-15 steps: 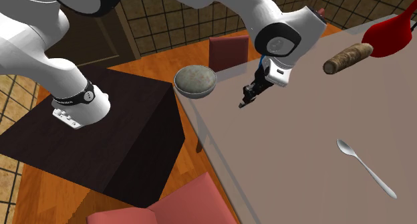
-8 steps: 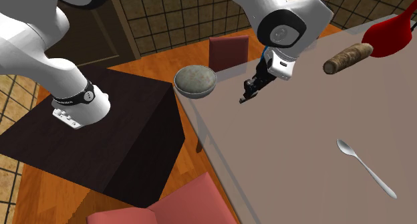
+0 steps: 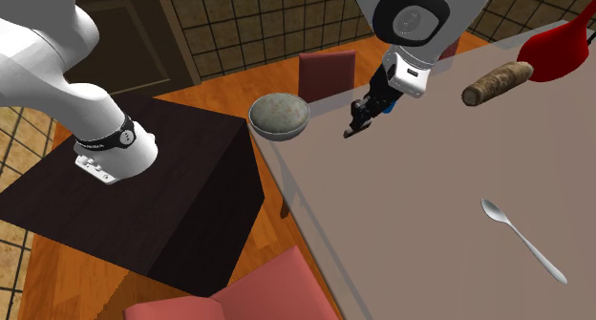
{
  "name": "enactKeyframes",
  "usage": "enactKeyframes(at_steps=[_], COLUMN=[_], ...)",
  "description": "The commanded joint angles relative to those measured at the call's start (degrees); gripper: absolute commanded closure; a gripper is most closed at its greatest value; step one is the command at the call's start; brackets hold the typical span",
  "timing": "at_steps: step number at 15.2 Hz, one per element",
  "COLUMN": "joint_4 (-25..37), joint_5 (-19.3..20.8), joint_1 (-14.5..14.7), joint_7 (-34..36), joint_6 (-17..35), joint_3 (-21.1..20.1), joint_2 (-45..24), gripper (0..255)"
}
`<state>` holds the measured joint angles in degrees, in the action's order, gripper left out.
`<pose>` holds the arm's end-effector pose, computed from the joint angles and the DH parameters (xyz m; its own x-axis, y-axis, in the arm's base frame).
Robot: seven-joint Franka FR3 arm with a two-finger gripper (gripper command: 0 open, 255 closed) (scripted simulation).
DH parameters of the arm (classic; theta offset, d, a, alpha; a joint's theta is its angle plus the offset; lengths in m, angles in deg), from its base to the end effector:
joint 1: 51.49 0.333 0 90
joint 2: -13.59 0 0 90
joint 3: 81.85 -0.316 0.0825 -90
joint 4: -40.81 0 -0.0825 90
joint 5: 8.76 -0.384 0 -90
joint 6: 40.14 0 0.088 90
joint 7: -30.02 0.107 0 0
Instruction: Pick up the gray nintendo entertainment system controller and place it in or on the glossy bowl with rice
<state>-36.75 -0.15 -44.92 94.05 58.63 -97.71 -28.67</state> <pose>0.6585 0.2166 0.2732 0.7230 -0.6634 -0.1930 -0.6088 -0.7438 0.2760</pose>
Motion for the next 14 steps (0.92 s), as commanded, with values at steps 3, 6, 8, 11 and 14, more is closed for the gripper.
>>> enactKeyframes(at_steps=[3,6,8,11,14], joint_4=[1.5,2.5,3.2,4.4,5.8], joint_5=[-0.3,-0.5,-0.6,-0.8,-0.9], joint_1=[0.1,0.1,0.1,0.1,0.2], joint_7=[-0.1,-0.1,-0.2,-0.2,-0.3], joint_6=[-2.5,-4.2,-5.4,-7.3,-9.2], joint_3=[-0.2,-0.3,-0.4,-0.5,-0.6], joint_2=[0.9,1.8,2.3,3.0,3.6], gripper=[255,255,255,255,255])
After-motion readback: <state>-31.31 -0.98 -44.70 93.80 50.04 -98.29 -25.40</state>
